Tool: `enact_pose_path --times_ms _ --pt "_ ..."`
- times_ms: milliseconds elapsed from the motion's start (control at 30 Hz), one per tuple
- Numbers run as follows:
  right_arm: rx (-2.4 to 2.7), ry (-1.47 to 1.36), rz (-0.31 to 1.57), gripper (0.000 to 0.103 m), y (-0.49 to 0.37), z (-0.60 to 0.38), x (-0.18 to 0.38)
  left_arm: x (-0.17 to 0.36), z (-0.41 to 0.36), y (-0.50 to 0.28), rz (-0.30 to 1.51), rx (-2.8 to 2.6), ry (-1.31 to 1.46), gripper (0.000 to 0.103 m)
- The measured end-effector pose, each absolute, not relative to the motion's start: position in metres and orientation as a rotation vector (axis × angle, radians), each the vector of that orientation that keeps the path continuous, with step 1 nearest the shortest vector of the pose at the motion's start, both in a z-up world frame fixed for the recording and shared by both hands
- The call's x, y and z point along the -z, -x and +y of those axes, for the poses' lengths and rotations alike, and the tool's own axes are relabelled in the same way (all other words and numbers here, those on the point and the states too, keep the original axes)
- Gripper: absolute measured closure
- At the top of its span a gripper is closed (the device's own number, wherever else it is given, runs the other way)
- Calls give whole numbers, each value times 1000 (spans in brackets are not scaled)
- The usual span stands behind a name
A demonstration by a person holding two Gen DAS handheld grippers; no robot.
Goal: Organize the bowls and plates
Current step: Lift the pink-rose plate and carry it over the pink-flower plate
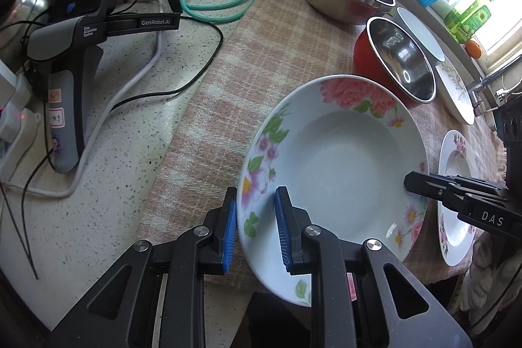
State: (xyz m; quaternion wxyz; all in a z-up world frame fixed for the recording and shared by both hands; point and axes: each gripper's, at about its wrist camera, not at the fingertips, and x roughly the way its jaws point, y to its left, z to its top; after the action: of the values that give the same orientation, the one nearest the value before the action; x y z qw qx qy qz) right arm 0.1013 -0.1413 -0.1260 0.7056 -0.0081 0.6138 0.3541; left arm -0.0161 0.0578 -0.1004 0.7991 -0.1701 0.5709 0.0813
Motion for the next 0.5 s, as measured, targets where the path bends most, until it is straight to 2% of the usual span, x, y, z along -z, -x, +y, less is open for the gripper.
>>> enact_pose_path --times_ms 500 --pt "-772 -53 1350 88 -98 -179 106 80 31 10 1196 -149 348 82"
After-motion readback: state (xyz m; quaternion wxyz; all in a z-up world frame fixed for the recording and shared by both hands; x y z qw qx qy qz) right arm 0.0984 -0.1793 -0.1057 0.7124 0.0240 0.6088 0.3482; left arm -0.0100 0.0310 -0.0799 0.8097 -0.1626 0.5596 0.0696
